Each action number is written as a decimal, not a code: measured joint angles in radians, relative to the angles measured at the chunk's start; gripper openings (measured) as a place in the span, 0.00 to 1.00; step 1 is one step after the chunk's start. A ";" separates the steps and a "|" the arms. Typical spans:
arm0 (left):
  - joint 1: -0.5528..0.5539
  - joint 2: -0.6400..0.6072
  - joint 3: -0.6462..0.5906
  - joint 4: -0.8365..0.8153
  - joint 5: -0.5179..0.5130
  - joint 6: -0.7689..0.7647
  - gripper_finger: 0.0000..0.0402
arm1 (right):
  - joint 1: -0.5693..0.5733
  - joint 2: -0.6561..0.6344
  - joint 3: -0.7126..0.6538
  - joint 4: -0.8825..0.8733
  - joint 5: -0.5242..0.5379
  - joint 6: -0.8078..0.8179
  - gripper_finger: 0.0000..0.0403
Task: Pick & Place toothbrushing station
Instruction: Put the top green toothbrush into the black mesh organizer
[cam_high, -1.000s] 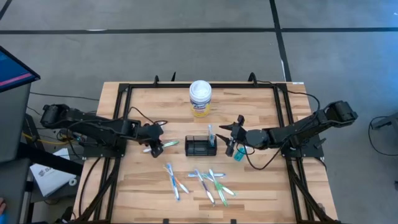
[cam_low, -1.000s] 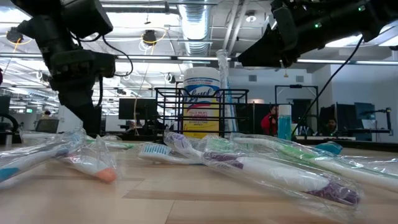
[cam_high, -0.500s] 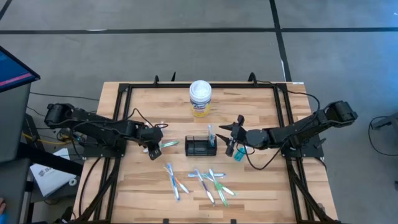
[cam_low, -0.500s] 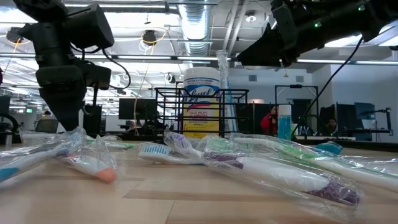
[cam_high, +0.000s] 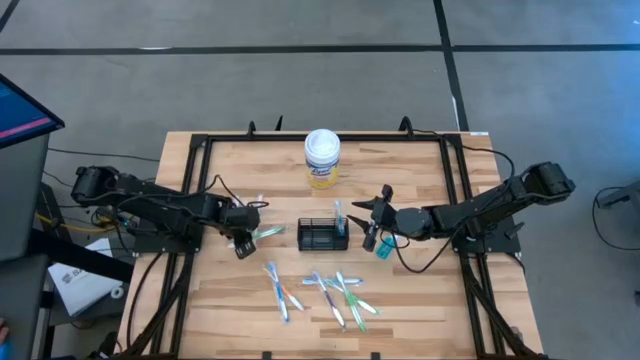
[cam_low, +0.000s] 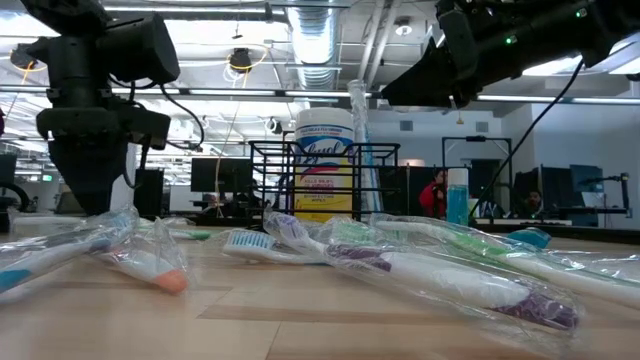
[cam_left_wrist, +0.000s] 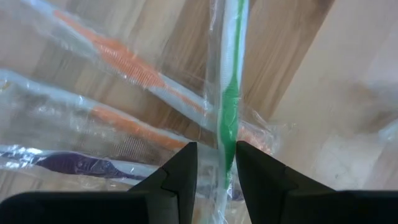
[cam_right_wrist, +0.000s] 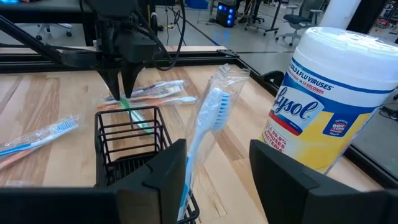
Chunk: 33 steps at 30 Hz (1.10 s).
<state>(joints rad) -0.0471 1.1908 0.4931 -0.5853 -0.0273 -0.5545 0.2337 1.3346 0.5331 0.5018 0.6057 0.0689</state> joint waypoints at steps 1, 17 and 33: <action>0.000 0.000 0.000 -0.006 0.000 0.000 0.26 | 0.000 0.000 0.000 0.000 0.000 0.000 0.42; 0.000 0.027 0.004 -0.015 -0.010 0.025 0.11 | 0.000 0.000 0.000 0.000 0.000 0.000 0.39; 0.000 0.026 0.109 -0.082 0.002 0.023 0.00 | 0.000 0.000 0.000 0.000 -0.004 0.000 0.37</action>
<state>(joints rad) -0.0471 1.2167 0.6017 -0.6677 -0.0257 -0.5320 0.2337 1.3346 0.5331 0.5014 0.6022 0.0689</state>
